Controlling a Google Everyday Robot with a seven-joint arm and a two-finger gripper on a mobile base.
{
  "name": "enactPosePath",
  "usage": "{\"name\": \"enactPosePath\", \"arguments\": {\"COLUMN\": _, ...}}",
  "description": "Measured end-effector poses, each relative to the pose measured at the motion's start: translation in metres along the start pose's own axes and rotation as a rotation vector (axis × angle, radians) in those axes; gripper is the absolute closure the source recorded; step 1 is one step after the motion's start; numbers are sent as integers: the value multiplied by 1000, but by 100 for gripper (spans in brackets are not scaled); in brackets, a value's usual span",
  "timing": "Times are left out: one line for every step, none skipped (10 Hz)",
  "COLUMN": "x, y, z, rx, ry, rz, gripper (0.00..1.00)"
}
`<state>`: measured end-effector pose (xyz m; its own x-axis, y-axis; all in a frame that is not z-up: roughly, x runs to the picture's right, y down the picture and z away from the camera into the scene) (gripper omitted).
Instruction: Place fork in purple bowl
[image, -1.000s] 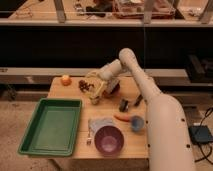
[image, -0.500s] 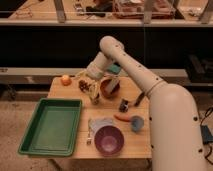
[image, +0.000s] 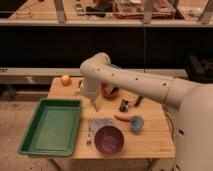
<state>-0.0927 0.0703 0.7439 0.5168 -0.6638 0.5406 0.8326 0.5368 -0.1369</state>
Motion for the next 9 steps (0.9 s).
{"name": "enactPosePath", "arguments": {"x": -3, "y": 10, "z": 3, "rx": -4, "ry": 81, "rz": -34, "gripper": 20}}
{"name": "enactPosePath", "arguments": {"x": -6, "y": 15, "z": 3, "rx": -3, "ry": 128, "rz": -59, "gripper": 20}}
{"name": "enactPosePath", "arguments": {"x": -9, "y": 21, "z": 4, "rx": 1, "ry": 174, "rz": -87, "gripper": 20}}
{"name": "enactPosePath", "arguments": {"x": -10, "y": 23, "z": 4, "rx": 2, "ry": 190, "rz": -98, "gripper": 20}}
{"name": "enactPosePath", "arguments": {"x": -9, "y": 20, "z": 4, "rx": 2, "ry": 181, "rz": -103, "gripper": 20}}
{"name": "enactPosePath", "arguments": {"x": -11, "y": 15, "z": 7, "rx": 6, "ry": 149, "rz": -128, "gripper": 20}}
{"name": "enactPosePath", "arguments": {"x": -13, "y": 4, "z": 11, "rx": 13, "ry": 98, "rz": -218, "gripper": 20}}
{"name": "enactPosePath", "arguments": {"x": -12, "y": -3, "z": 13, "rx": 14, "ry": 55, "rz": -330, "gripper": 20}}
{"name": "enactPosePath", "arguments": {"x": -13, "y": -7, "z": 15, "rx": 9, "ry": 27, "rz": -421, "gripper": 20}}
